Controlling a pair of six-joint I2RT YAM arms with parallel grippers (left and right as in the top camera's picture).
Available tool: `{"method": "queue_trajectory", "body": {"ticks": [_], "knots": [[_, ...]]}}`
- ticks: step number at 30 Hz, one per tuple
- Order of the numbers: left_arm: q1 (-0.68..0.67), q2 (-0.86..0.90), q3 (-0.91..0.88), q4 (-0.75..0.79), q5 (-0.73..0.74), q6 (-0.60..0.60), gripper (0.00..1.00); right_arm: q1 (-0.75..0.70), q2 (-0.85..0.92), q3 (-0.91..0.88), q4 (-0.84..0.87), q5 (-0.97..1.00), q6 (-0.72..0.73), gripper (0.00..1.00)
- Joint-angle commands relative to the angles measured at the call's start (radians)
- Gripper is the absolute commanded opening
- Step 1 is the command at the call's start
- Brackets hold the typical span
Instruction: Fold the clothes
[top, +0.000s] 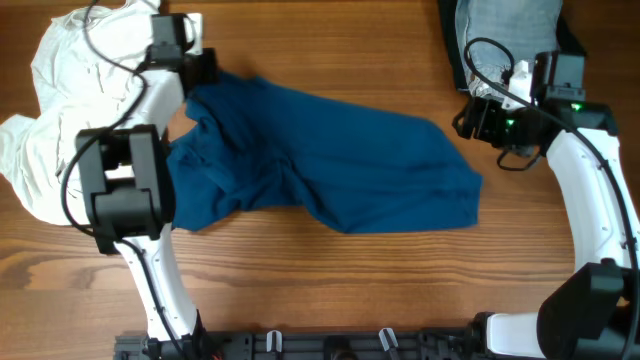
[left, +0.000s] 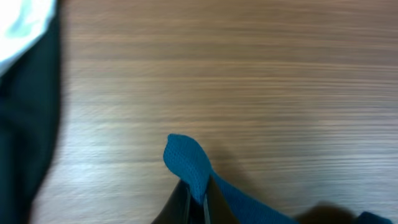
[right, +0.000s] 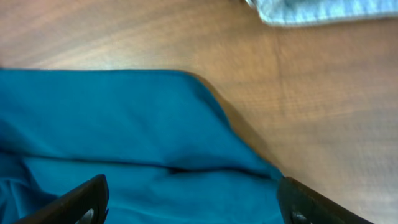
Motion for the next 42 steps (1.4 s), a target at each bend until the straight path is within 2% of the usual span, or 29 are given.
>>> {"method": "queue_trajectory", "body": {"ticks": [1, 10, 17, 18, 22, 25, 33, 38, 42], "knots": [[0.033, 0.007, 0.016, -0.053, -0.021, -0.042, 0.04, 0.038, 0.083, 0.008, 0.066, -0.015, 0.005, 0.86], [0.046, 0.007, 0.016, -0.256, -0.021, -0.146, 0.04, 0.052, 0.363, 0.016, 0.275, -0.005, -0.018, 0.84], [0.046, 0.008, 0.016, -0.311, -0.021, -0.146, 0.04, 0.052, 0.386, 0.016, 0.282, 0.083, -0.045, 0.80], [0.046, 0.007, 0.016, -0.312, -0.021, -0.146, 0.04, 0.054, 0.391, 0.015, 0.275, 0.085, -0.053, 0.72], [0.046, 0.007, 0.016, -0.312, -0.021, -0.146, 0.04, 0.061, 0.401, 0.004, 0.279, 0.086, -0.079, 0.63], [0.044, 0.007, 0.016, -0.312, -0.021, -0.146, 0.04, 0.076, 0.419, 0.004, 0.283, 0.092, -0.108, 0.49], [0.043, 0.008, 0.016, -0.321, -0.018, -0.146, 0.04, 0.127, 0.444, 0.008, 0.347, 0.210, -0.119, 0.24], [0.043, 0.007, 0.016, -0.321, -0.018, -0.146, 0.04, 0.127, 0.444, 0.076, 0.399, 0.330, -0.120, 0.15], [0.043, 0.007, 0.016, -0.320, -0.018, -0.146, 0.04, 0.127, 0.444, 0.137, 0.443, 0.345, -0.129, 0.11]]}}
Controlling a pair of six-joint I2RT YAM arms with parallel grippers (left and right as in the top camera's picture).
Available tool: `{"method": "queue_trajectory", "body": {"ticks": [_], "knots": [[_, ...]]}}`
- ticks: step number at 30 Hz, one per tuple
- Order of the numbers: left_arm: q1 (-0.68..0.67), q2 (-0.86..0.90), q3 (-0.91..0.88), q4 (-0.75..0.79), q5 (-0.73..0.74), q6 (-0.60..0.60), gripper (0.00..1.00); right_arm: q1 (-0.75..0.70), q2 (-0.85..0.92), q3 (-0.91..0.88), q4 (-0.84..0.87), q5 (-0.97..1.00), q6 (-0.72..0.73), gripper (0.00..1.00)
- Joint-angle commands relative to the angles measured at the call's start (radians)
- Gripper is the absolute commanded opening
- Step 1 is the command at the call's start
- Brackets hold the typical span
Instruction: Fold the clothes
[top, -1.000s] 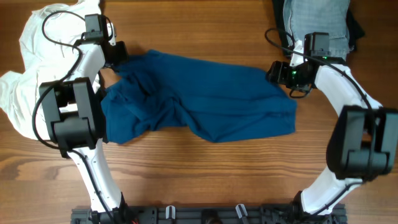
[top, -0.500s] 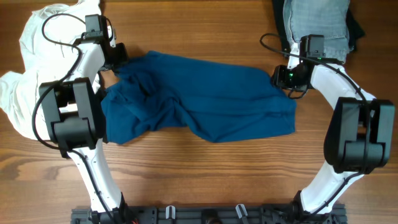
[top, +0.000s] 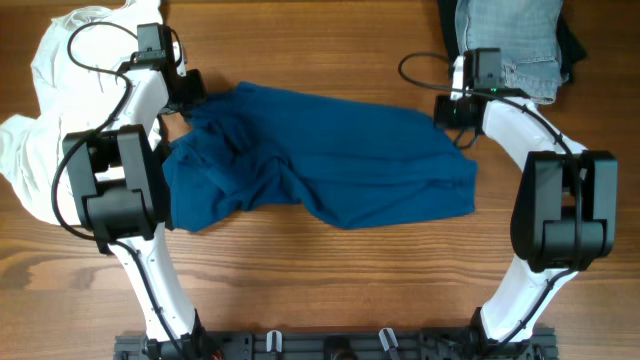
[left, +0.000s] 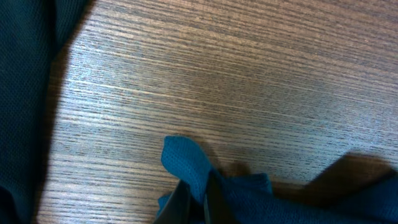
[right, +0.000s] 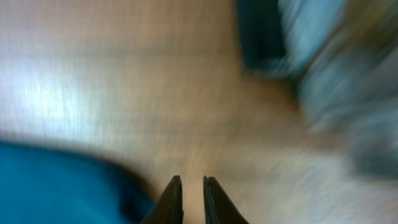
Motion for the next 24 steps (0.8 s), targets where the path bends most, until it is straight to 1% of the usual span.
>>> {"method": "queue_trajectory", "body": {"ticks": [1, 4, 7, 8, 9, 10, 11, 15, 17, 24], "knots": [[0.003, 0.007, 0.000, -0.017, -0.006, -0.017, 0.04, -0.003, 0.013, 0.081, 0.033, 0.071, -0.014, 0.10], [0.003, 0.007, 0.000, -0.017, -0.006, -0.017, 0.04, -0.003, 0.013, 0.121, 0.026, 0.052, -0.017, 0.09], [0.003, 0.007, 0.000, -0.020, -0.006, -0.017, 0.04, -0.002, 0.013, 0.150, -0.092, -0.040, -0.056, 0.11], [0.003, 0.007, 0.000, -0.021, -0.006, -0.017, 0.04, -0.002, 0.013, 0.151, -0.136, -0.056, -0.066, 0.14], [0.003, 0.007, 0.000, -0.021, -0.006, -0.017, 0.04, -0.002, 0.013, 0.151, -0.178, -0.066, -0.065, 0.20], [0.003, 0.007, 0.000, -0.021, -0.006, -0.017, 0.04, -0.003, 0.013, 0.149, -0.206, -0.073, -0.065, 0.29], [0.003, 0.007, 0.000, -0.020, -0.006, -0.017, 0.04, -0.003, 0.015, 0.144, -0.235, -0.087, -0.066, 0.34], [0.003, 0.007, 0.000, -0.020, -0.006, -0.017, 0.04, -0.003, 0.016, 0.112, -0.296, -0.167, -0.095, 0.45], [0.003, 0.007, 0.000, -0.020, -0.006, -0.017, 0.04, -0.003, 0.017, 0.082, -0.290, -0.173, -0.094, 0.48], [0.003, 0.007, 0.000, -0.020, -0.006, -0.017, 0.04, -0.003, 0.063, 0.056, -0.267, -0.163, -0.094, 0.47]]}}
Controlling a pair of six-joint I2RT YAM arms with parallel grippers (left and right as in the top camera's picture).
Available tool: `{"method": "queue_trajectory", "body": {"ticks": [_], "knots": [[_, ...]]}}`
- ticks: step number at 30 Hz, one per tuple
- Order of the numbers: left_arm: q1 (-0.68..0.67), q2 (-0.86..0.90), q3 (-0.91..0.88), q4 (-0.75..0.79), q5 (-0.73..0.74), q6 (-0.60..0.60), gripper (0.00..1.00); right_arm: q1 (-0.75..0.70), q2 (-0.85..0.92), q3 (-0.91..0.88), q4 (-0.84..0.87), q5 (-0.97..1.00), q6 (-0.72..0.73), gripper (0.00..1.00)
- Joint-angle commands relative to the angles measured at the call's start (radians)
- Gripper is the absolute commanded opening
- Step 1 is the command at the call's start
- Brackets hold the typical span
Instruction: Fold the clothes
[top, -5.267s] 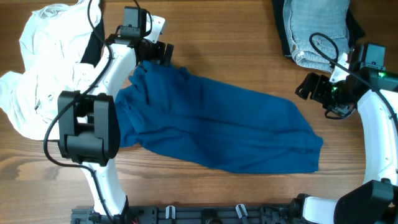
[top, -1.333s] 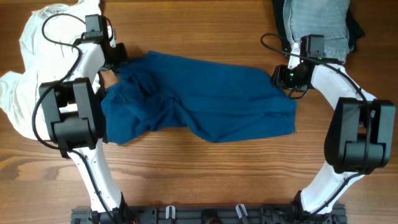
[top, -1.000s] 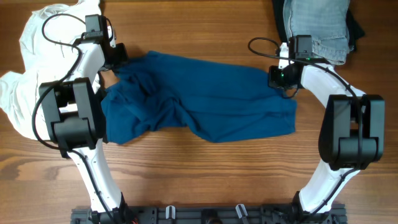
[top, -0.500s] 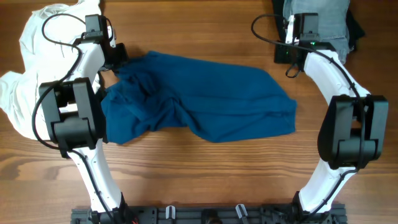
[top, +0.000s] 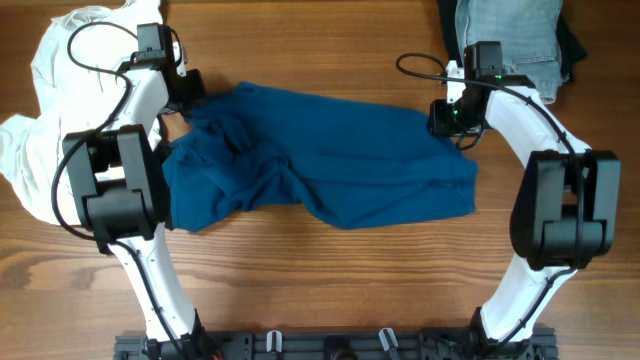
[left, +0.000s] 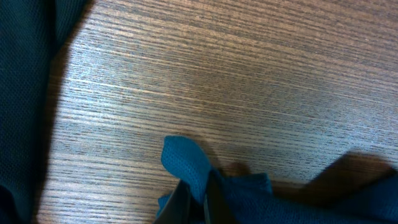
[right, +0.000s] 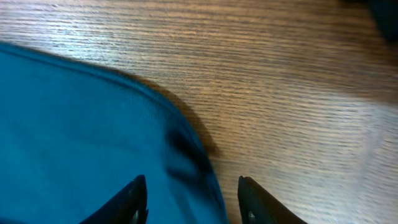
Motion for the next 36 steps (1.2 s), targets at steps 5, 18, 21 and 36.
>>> {"method": "queue_trajectory", "body": {"ticks": [5, 18, 21, 36], "knots": [[0.003, 0.007, -0.001, -0.019, -0.006, -0.017, 0.04, -0.002, 0.090, -0.013, 0.017, 0.028, 0.013, 0.09], [0.003, 0.007, -0.001, -0.023, -0.006, -0.017, 0.04, 0.003, 0.076, 0.189, 0.004, 0.136, 0.005, 0.04], [0.003, 0.005, -0.001, -0.035, -0.006, -0.012, 0.04, 0.010, 0.075, 0.214, -0.062, 0.128, 0.003, 0.04], [0.005, -0.174, 0.000, -0.084, -0.018, 0.104, 0.04, 0.013, 0.060, 0.234, -0.150, 0.056, -0.019, 0.04]]}}
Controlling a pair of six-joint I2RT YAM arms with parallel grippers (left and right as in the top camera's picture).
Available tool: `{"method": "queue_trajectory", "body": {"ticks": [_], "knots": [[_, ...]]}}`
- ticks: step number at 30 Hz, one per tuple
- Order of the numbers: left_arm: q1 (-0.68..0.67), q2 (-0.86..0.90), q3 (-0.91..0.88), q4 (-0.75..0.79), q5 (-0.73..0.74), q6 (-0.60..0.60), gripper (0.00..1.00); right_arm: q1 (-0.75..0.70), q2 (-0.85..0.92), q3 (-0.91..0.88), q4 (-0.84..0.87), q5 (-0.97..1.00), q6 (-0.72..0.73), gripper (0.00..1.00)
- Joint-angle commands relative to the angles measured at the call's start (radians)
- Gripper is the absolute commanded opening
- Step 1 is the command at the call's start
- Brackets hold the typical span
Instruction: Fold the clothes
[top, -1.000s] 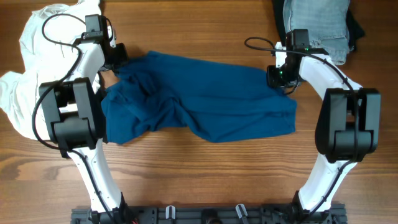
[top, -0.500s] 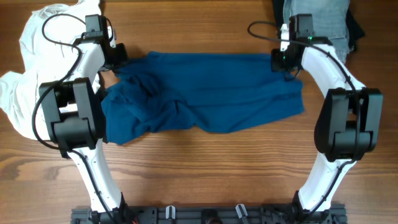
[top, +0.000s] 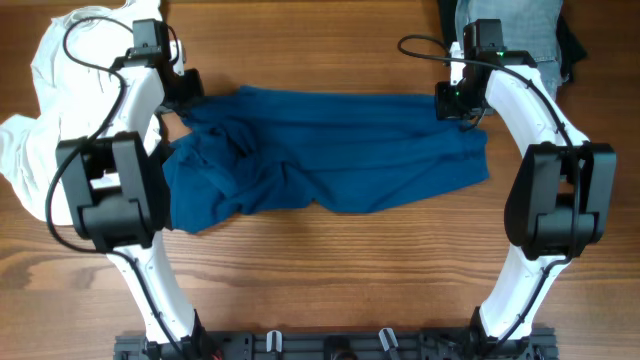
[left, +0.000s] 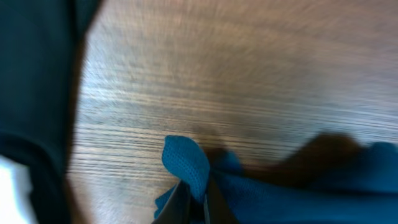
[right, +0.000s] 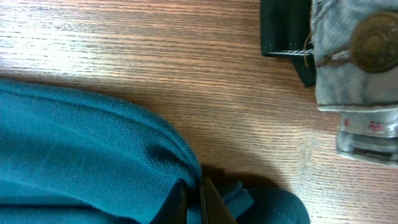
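A blue garment (top: 330, 150) lies stretched across the middle of the wooden table, its left part crumpled. My left gripper (top: 190, 88) is shut on the garment's far left corner (left: 186, 158), a tip of cloth sticking out past the fingers. My right gripper (top: 453, 103) is shut on the far right corner (right: 180, 168), with the cloth bunched between the fingers. The far edge between the two grippers runs nearly straight.
A white garment (top: 45, 120) lies heaped at the left edge of the table. Folded jeans (top: 510, 30) with a metal button (right: 375, 34) sit on a dark item (right: 283, 28) at the far right corner, close to my right gripper.
My right gripper was open over the garment's right corner; now it is shut on it, farther back and to the right. The garment's far edge is pulled straighter. The left gripper still holds its corner.
At first my left gripper held the left corner while the right hung open beyond the garment's right side. The right gripper then came to the far right corner, stood open over it, and is now shut on it, with the cloth drawn wider.
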Motion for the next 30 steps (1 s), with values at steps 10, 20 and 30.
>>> {"method": "queue_trajectory", "body": {"ticks": [10, 20, 30], "knots": [[-0.002, -0.269, -0.003, -0.077, -0.010, 0.060, 0.04, 0.003, -0.126, 0.056, -0.121, -0.109, -0.021, 0.04], [-0.020, -0.290, -0.004, -0.412, 0.060, 0.026, 0.04, -0.011, -0.182, 0.054, -0.330, -0.086, 0.048, 0.04], [-0.020, -0.290, -0.057, -0.515, 0.077, -0.001, 0.04, -0.011, -0.178, -0.030, -0.353, -0.090, 0.054, 0.04]]}}
